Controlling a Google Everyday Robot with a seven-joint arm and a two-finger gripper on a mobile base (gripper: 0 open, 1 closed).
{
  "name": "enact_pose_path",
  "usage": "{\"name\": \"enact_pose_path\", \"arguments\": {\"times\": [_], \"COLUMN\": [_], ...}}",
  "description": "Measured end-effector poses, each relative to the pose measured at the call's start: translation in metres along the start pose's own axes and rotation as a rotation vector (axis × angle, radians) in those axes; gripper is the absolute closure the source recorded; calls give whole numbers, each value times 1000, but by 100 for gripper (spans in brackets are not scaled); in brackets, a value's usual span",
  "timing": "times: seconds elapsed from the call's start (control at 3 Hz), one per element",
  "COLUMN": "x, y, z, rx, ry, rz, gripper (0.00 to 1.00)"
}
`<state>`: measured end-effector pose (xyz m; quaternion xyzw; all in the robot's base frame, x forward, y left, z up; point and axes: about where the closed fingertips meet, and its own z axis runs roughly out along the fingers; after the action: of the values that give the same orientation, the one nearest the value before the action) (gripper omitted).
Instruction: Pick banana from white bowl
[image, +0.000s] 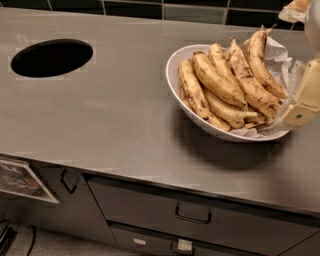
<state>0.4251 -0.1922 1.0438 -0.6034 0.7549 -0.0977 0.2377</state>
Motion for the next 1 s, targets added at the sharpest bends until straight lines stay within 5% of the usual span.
{"name": "enact_pose_path", "arguments": {"times": [0.67, 1.0], "x": [-13, -28], "y": [6, 10], "z": [20, 41], "rx": [-28, -69], "ry": [-9, -16], "rz": [27, 120], "gripper": [0, 0]}}
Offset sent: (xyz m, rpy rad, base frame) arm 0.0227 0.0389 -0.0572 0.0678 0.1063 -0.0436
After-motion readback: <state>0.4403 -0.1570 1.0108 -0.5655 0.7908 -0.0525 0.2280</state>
